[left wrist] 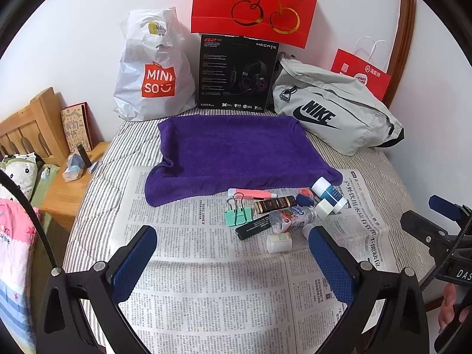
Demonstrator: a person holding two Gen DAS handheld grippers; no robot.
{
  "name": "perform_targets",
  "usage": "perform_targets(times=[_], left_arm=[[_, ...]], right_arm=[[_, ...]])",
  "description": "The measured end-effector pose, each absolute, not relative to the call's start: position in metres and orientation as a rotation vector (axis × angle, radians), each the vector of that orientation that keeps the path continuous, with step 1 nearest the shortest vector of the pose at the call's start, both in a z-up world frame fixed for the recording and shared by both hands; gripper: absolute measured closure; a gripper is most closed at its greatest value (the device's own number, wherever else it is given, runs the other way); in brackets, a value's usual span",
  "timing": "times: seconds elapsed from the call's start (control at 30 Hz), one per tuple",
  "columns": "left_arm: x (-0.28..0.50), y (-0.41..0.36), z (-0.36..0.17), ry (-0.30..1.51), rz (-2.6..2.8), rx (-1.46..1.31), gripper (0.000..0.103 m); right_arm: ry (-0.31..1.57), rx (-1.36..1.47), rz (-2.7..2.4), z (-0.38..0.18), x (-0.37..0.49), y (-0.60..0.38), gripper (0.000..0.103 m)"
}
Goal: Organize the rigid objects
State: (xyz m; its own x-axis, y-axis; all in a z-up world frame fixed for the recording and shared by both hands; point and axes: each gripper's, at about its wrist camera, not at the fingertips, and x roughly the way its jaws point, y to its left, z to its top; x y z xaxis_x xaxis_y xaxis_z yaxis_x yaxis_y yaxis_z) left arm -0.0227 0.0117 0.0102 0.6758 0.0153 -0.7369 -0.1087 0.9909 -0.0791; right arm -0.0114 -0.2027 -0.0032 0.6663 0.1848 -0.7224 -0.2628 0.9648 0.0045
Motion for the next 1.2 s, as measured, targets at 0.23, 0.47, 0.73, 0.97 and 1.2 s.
perform_targets(times=[0.23,0.47,0.73,0.97,1.2], left_arm=[[-0.0235,0.0134,0.0101,0.824,0.068,-0.123,0.0],[-0.0238,0.0159,0.0103,0.821,0.074,-0.126,0.0],[-0.0257,0.0171,0.0102,0.819,0.077,-0.124,0.0],[-0.0251,0.015,0.0104,0.819,0.067,-0.117,0.0],[-0.0229,0.0122,0.0103,0.827,0.067,-0.111,0.0]], right_arm=[[0.802,-0.104,0.253,-0.0036,-0.0118,-0.2031,0.0],[0.802,-0.106,0.253,-0.0045,-0.0128,-0.2013,0.0],[0.796,-0.113,0.257,-0.0046,-0.0132,-0.1992,0.0],[0.792,-0.114,0.252,-0.003,-0.0148,-0.1989,0.0],[0.794,-0.111,0.251,-0.0033,-0.0148,-0.2004,0.0]])
